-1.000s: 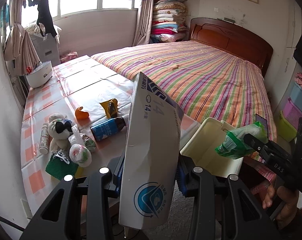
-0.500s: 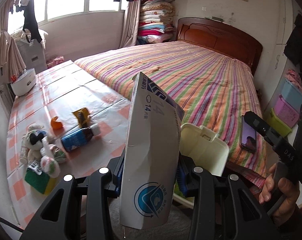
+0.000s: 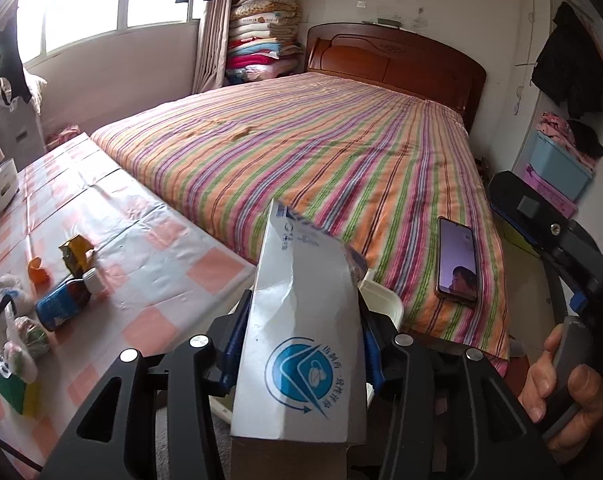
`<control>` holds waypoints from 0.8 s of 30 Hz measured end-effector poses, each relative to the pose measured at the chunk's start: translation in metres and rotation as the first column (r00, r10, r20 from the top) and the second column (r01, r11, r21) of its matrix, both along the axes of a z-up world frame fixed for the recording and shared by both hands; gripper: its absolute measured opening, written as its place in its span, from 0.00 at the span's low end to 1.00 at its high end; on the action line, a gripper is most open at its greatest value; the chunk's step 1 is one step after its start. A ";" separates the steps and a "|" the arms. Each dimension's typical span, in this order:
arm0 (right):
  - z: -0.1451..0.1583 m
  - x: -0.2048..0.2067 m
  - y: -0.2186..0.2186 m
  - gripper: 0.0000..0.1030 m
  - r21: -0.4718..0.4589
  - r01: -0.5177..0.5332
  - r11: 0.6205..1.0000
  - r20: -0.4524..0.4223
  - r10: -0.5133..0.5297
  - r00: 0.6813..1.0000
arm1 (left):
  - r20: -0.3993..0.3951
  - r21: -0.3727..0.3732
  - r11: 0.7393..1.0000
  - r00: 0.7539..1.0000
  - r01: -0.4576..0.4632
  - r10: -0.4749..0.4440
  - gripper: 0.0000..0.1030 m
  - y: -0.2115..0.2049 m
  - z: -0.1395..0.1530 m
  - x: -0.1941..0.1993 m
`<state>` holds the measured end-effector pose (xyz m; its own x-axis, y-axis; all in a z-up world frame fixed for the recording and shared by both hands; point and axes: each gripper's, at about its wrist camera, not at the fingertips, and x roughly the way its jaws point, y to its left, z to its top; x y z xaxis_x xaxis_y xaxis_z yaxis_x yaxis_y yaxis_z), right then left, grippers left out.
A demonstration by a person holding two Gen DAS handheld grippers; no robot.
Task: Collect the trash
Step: 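Drop the green bag into the cream bin with the right tool while left holds the box, then grasp the clear plastic bags with the right tool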
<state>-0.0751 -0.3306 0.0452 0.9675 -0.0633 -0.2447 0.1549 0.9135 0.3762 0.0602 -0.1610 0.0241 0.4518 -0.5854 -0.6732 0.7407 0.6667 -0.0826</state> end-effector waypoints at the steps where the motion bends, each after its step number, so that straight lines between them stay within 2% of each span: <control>1: 0.001 0.000 0.000 0.68 -0.001 0.000 1.000 0.004 0.000 1.000 | -0.011 -0.001 1.000 1.000 0.004 -0.004 0.51 -0.004 -0.001 0.001; 4: 0.004 0.001 0.002 0.68 -0.005 -0.011 1.000 0.013 0.011 1.000 | -0.036 -0.017 1.000 0.999 0.011 -0.011 0.73 -0.007 0.001 0.004; 10: 0.009 0.007 0.010 0.72 0.007 -0.046 0.999 0.035 0.046 0.998 | -0.052 -0.048 0.999 0.999 -0.019 0.017 0.75 0.013 0.010 0.007; 14: 0.016 0.022 0.027 0.75 0.010 -0.121 0.993 0.048 0.120 0.992 | -0.013 -0.073 0.990 0.993 -0.118 0.117 0.75 0.053 0.020 0.010; 16: 0.019 0.035 0.041 0.79 0.004 -0.177 0.984 0.044 0.177 0.983 | 0.004 -0.075 0.983 0.986 -0.167 0.168 0.75 0.072 0.022 0.012; 20: 0.021 0.066 0.086 0.80 -0.018 -0.316 0.948 0.018 0.317 0.948 | 0.059 -0.068 0.948 0.947 -0.311 0.315 0.75 0.127 0.023 0.015; 24: 0.020 0.097 0.143 0.81 -0.025 -0.471 0.882 -0.020 0.470 0.882 | 0.131 -0.048 0.886 0.877 -0.461 0.463 0.75 0.188 0.018 0.013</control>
<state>0.0222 -0.1871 0.0651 0.8820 0.3916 -0.2622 -0.2914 0.8904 0.3497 0.0736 0.0267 0.0425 0.7589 -0.2975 -0.5793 0.3534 0.9353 -0.0174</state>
